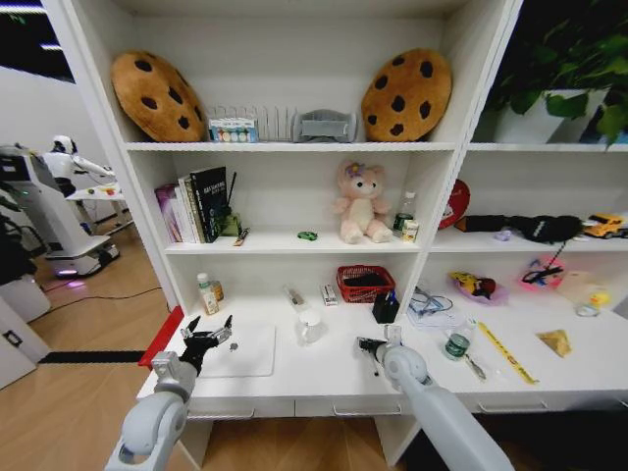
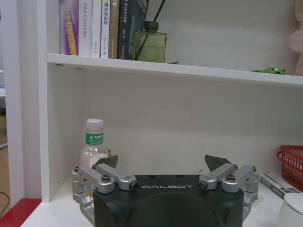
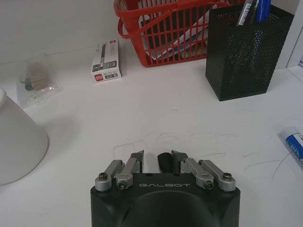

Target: Organize the objects on the table.

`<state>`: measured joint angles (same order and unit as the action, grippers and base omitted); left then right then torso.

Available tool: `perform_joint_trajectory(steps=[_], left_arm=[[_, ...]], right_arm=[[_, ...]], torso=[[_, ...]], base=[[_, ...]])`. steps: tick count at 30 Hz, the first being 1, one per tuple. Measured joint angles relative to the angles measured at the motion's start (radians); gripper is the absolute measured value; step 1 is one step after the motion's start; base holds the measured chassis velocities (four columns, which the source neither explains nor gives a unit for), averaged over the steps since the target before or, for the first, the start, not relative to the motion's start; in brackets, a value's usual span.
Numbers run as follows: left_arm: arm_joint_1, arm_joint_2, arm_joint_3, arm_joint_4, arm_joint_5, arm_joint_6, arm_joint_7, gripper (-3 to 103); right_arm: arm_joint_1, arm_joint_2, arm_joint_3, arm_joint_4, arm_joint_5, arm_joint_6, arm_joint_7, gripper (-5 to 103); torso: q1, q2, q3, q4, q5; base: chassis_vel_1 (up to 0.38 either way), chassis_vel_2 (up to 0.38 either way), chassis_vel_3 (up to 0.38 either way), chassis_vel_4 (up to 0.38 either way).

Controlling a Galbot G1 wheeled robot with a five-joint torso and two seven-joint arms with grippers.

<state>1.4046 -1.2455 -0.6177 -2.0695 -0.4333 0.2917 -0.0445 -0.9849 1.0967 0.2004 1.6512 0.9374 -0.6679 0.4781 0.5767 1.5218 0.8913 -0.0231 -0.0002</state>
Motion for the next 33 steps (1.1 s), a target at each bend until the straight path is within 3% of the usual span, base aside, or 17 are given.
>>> perform_joint_trajectory(steps=[14, 18, 26, 28, 31, 32, 33], left_arm=[[0.000, 0.000, 0.000, 0.000, 0.000, 0.000, 0.000, 100], [0.000, 0.000, 0.000, 0.000, 0.000, 0.000, 0.000, 100], [0.000, 0.000, 0.000, 0.000, 0.000, 0.000, 0.000, 100], [0.000, 0.000, 0.000, 0.000, 0.000, 0.000, 0.000, 100], [0.000, 0.000, 0.000, 0.000, 0.000, 0.000, 0.000, 100], [0.000, 0.000, 0.000, 0.000, 0.000, 0.000, 0.000, 100], [0.000, 0.000, 0.000, 0.000, 0.000, 0.000, 0.000, 100]], right_arm=[[-0.020, 0.004, -0.022, 0.035, 0.003, -0.004, 0.006, 33], [-0.027, -0.008, -0.022, 0.050, 0.010, -0.012, 0.006, 42], [-0.044, -0.023, -0.019, 0.069, 0.021, -0.026, 0.005, 49], [-0.048, -0.025, -0.018, 0.070, 0.021, -0.026, 0.005, 44], [-0.049, -0.025, -0.018, 0.070, 0.021, -0.026, 0.005, 44], [-0.050, -0.025, -0.018, 0.069, 0.020, -0.026, 0.005, 33], [-0.050, -0.024, -0.018, 0.067, 0.020, -0.026, 0.005, 33]], torso=[[0.000, 0.000, 0.000, 0.0002, 0.0003], [0.000, 0.000, 0.000, 0.0002, 0.0003], [0.000, 0.000, 0.000, 0.0000, 0.0002], [0.000, 0.000, 0.000, -0.0001, 0.0000], [0.000, 0.000, 0.000, -0.0002, -0.0001], [0.000, 0.000, 0.000, -0.0003, -0.0001], [0.000, 0.000, 0.000, -0.0002, -0.0001]], base=[[0.000, 0.000, 0.000, 0.000], [0.000, 0.000, 0.000, 0.000], [0.000, 0.000, 0.000, 0.000], [0.000, 0.000, 0.000, 0.000], [0.000, 0.000, 0.000, 0.000], [0.000, 0.000, 0.000, 0.000], [0.000, 0.000, 0.000, 0.000]])
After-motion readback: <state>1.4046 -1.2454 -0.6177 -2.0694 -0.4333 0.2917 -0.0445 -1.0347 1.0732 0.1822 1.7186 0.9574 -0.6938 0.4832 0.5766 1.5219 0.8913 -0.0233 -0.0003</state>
